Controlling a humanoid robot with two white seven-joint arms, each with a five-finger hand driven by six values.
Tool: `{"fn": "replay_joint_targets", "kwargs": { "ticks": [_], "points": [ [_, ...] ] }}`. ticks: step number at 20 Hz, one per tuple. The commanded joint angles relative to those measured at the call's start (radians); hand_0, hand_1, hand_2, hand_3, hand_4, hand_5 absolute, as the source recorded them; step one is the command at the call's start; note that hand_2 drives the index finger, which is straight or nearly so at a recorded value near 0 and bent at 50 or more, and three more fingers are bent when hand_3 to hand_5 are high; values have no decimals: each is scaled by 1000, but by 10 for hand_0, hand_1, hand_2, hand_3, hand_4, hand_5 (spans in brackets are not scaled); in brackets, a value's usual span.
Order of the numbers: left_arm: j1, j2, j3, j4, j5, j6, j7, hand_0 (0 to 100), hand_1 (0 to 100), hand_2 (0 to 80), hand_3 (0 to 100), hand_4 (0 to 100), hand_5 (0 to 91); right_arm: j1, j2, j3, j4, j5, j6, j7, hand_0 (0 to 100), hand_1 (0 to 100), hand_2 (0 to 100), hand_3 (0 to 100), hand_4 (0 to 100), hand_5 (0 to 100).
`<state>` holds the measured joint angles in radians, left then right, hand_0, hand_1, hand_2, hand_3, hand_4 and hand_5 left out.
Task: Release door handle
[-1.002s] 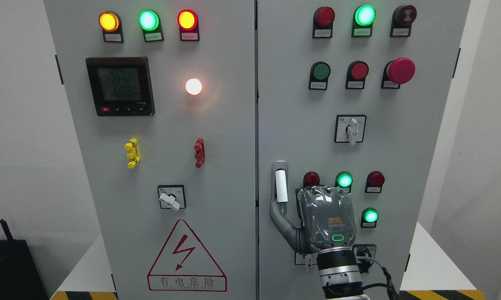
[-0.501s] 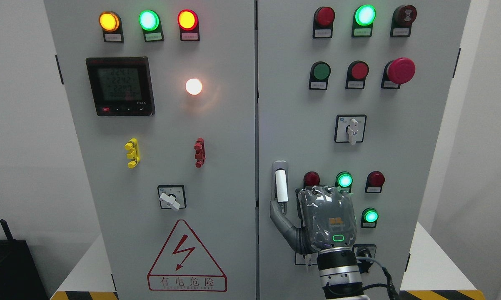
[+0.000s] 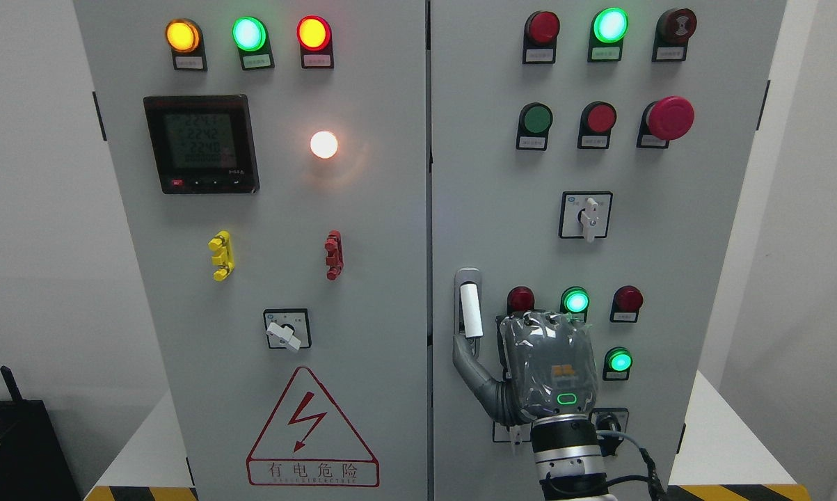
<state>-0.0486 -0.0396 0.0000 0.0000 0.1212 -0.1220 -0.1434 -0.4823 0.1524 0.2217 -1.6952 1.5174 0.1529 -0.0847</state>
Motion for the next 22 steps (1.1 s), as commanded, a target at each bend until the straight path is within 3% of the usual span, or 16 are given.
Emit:
{"fn": "replay_joint_targets", "kwargs": {
  "ticks": [1, 22],
  "points": [
    [-1, 1, 11, 17, 0, 1, 1, 120, 389, 0, 0, 0, 0, 1, 1, -7, -6, 0, -1, -1, 418, 54, 920, 1000, 944, 952],
    [1, 0, 11, 17, 0, 1, 1, 120, 389, 0, 0, 0, 0, 1, -4, -31, -6, 3, -3, -3, 407, 92, 915, 1000, 947, 958]
  ]
}}
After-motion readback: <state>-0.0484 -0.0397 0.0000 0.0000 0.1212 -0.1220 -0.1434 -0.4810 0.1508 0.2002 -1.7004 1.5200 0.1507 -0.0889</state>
